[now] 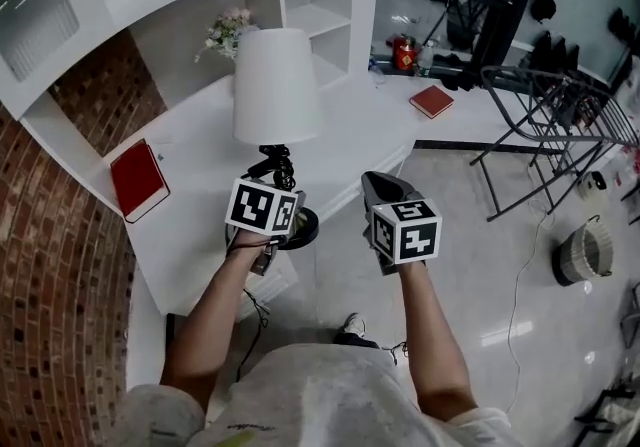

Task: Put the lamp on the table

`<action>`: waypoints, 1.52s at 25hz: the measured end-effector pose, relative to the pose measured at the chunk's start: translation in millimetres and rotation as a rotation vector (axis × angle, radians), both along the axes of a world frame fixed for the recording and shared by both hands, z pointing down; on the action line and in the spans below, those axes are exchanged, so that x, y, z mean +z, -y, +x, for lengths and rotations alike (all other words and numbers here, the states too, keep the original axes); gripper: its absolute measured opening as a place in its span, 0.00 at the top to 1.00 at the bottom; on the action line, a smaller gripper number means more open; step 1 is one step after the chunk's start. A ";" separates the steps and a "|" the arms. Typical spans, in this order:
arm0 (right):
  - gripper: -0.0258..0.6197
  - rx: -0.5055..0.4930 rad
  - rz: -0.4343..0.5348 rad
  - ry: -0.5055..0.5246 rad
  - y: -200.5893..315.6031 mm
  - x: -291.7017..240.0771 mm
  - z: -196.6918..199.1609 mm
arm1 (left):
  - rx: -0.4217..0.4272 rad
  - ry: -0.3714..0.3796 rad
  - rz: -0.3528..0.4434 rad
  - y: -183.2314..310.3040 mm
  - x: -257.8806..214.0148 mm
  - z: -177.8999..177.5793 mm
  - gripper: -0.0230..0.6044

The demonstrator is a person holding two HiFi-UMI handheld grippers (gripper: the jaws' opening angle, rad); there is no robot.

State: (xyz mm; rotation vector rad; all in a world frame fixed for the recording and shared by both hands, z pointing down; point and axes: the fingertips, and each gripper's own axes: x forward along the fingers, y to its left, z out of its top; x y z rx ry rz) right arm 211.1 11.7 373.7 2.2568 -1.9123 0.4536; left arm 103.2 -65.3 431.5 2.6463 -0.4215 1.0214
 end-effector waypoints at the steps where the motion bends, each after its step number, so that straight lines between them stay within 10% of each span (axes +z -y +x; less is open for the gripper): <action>1: 0.95 -0.004 -0.001 0.000 2.7 -0.4 8.4 | -0.004 0.000 -0.002 2.4 -0.2 8.1 0.80; 16: 0.95 -0.065 -0.023 0.018 24.5 9.2 99.3 | -0.057 0.007 -0.012 14.3 3.7 98.1 0.80; 38: 0.95 -0.271 -0.027 0.037 64.9 19.4 95.4 | -0.232 0.062 -0.002 33.1 12.9 85.1 0.80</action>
